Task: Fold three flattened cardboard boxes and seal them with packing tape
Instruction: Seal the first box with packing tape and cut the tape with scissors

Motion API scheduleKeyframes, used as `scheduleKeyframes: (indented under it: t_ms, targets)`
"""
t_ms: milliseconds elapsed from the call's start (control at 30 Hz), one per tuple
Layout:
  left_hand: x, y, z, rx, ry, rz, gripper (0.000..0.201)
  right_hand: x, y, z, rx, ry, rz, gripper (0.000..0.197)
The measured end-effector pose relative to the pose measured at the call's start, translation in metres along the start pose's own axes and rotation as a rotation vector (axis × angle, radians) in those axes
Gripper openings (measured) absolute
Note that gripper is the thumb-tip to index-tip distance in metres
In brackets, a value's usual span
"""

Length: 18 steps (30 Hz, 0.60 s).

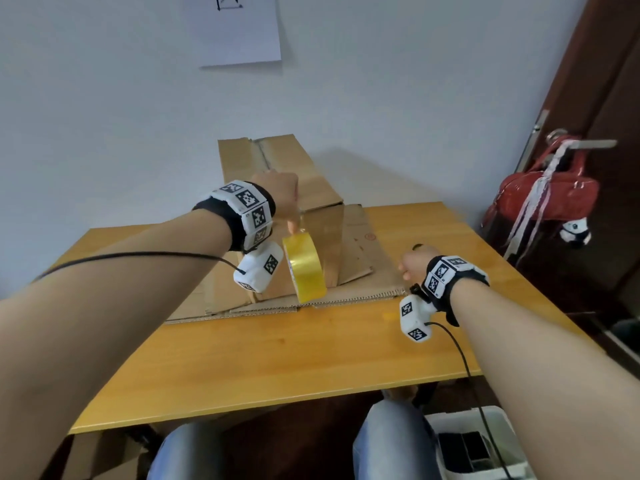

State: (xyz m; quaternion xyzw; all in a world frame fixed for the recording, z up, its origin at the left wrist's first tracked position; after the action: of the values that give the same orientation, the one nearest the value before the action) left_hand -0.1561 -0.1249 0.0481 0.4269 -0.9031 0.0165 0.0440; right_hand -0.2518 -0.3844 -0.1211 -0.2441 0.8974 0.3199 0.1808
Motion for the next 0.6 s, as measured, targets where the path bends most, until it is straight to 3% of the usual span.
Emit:
scheduleKeyframes:
  t_ms: [67,133,233,467,600]
  targets:
    - [0.003,-0.003,0.000,-0.018,-0.027,-0.010,0.055,0.005,-0.027,0.004,0.036,0.121,-0.039,0.035]
    - [0.005,-0.007,0.000,-0.042,-0.053,-0.022,0.057,0.009,-0.041,0.007,0.015,0.031,-0.036,0.042]
    - [0.006,-0.014,0.000,-0.099,-0.108,-0.045,0.061,0.012,-0.038,0.007,0.013,-0.024,0.009,0.023]
    - [0.013,-0.035,0.005,-0.184,-0.237,-0.095,0.061,0.003,-0.063,0.015,0.035,0.124,0.011,0.027]
    - [0.016,-0.042,0.006,-0.226,-0.305,-0.115,0.065,0.001,-0.081,0.004,0.181,0.134,-0.031,0.022]
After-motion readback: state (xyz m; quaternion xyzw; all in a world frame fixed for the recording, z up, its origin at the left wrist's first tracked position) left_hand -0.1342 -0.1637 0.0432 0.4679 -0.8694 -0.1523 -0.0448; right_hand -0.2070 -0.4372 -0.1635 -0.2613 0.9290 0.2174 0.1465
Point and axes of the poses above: each hand's wrist, its own y-axis away from the middle knuckle, its own z-axis out of the palm, x = y × z, the point moved 9 cm from there along -y, towards the middle knuckle, and after that the axes turned 12 degrees about z, right-handed, at the moved point
